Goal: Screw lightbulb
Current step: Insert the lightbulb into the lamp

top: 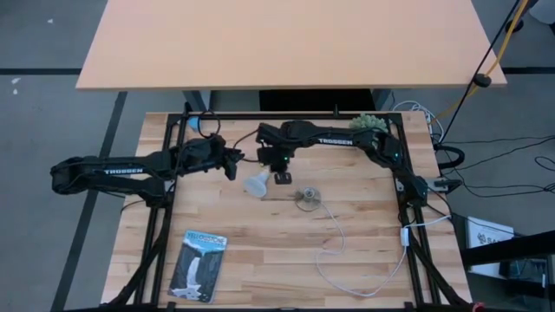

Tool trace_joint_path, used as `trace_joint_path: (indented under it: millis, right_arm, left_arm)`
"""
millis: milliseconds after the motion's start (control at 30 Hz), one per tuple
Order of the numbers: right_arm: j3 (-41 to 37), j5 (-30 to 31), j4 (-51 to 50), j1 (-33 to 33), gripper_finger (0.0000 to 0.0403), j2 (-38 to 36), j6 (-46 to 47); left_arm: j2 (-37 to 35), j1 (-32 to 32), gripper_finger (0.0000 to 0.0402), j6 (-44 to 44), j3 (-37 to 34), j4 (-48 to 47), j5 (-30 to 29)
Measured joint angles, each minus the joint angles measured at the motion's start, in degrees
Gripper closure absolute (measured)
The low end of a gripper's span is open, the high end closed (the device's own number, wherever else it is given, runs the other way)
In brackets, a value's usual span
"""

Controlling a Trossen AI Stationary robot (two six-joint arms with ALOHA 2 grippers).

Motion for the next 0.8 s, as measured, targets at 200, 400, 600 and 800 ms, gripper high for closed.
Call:
trace_joint_path:
  millis: [200,400,600,800]
  right_arm:
    - [-0.15,4.07,1.62,0.49,0.0355,0.34,-7.2]
    - [-0.09,4.07,2.81,1.9,0.0277,1.48,-14.44]
    - [-0.13,4.22,5.53,3.62,0.0201,4.45,-19.57]
    - [-0.13,4.17,11.83,5.41,0.0166,4.99,-19.69]
  left_arm:
    - [0.0,-0.24,0.029,0.02,0.0,-0.03,0.0]
    - [0.0,-0.22,0.029,1.09,0.0,0.03,-0.09]
    - [0.0,-0.22,0.029,1.09,0.0,-0.09,-0.19]
    - [0.0,-0.22,0.029,1.09,0.0,-0.14,-0.22]
